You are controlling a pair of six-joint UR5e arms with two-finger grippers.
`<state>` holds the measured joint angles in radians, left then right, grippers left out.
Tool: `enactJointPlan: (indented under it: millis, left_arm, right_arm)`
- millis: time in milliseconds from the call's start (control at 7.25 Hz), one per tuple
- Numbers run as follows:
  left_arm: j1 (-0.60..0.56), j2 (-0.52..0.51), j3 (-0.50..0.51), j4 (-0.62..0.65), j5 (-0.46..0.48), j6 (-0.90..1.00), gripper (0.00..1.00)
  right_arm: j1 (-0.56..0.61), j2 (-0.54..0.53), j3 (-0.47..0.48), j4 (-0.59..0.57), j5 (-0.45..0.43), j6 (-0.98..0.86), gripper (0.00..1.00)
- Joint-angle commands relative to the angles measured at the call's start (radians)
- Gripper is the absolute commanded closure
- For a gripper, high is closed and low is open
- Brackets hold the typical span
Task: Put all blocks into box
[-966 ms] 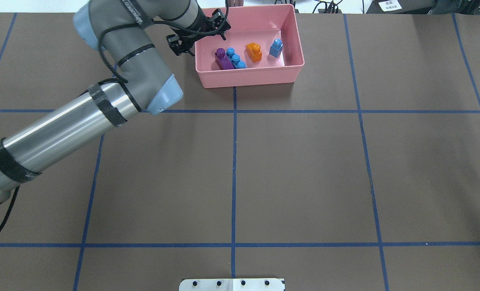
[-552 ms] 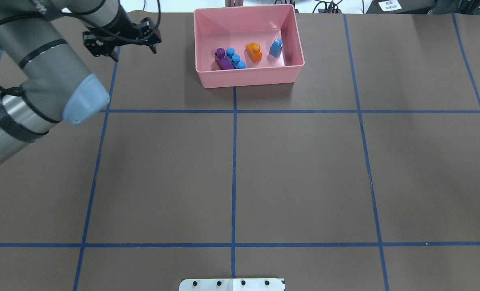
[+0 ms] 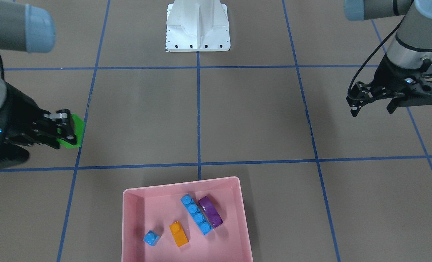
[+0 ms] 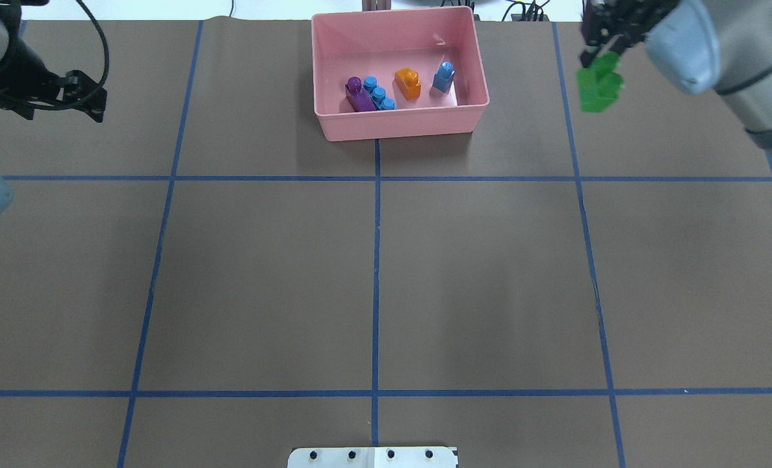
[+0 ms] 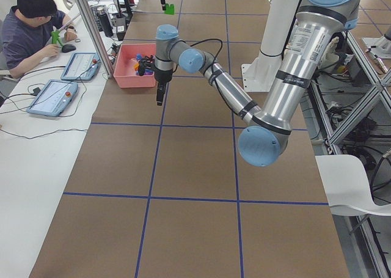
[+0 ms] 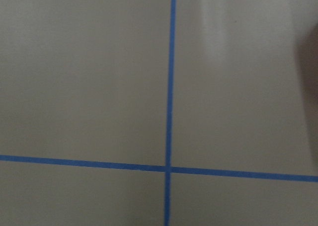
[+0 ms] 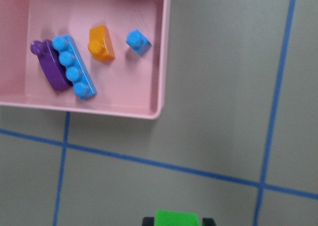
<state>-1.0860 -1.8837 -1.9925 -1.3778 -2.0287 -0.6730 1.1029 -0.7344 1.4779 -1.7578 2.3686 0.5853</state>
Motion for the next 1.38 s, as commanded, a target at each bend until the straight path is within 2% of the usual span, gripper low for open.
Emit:
enactJointPlan:
  millis: [0, 276, 414, 552, 690, 828, 1103, 1241]
  left_arm:
    - [-0.022, 0.087, -0.017, -0.003, 0.004, 0.096, 0.00]
    - [-0.022, 0.116, -0.016, -0.007, 0.004, 0.121, 0.00]
    - [-0.025, 0.127, -0.016, -0.013, 0.004, 0.131, 0.00]
    - [-0.025, 0.167, -0.044, -0.026, 0.005, 0.118, 0.00]
    - [-0.028, 0.176, -0.057, -0.033, 0.005, 0.116, 0.00]
    - [-0.035, 0.164, -0.037, -0.033, 0.005, 0.115, 0.00]
    - [-0.051, 0.169, -0.046, -0.036, 0.004, 0.128, 0.00]
    - [-0.063, 0.170, -0.039, -0.036, 0.004, 0.130, 0.00]
  right_arm:
    - [-0.116, 0.227, -0.439, 0.419, -0.169, 0.236, 1.00]
    - [-0.158, 0.301, -0.629, 0.596, -0.315, 0.241, 1.00]
    - [-0.202, 0.303, -0.658, 0.622, -0.395, 0.241, 1.00]
    - [-0.228, 0.303, -0.668, 0.623, -0.435, 0.241, 1.00]
    - [-0.227, 0.303, -0.668, 0.623, -0.436, 0.243, 0.53]
    - [-0.225, 0.302, -0.666, 0.621, -0.437, 0.245, 0.01]
    - [-0.222, 0.299, -0.627, 0.606, -0.443, 0.200, 0.00]
    - [-0.180, 0.291, -0.561, 0.509, -0.428, 0.185, 0.00]
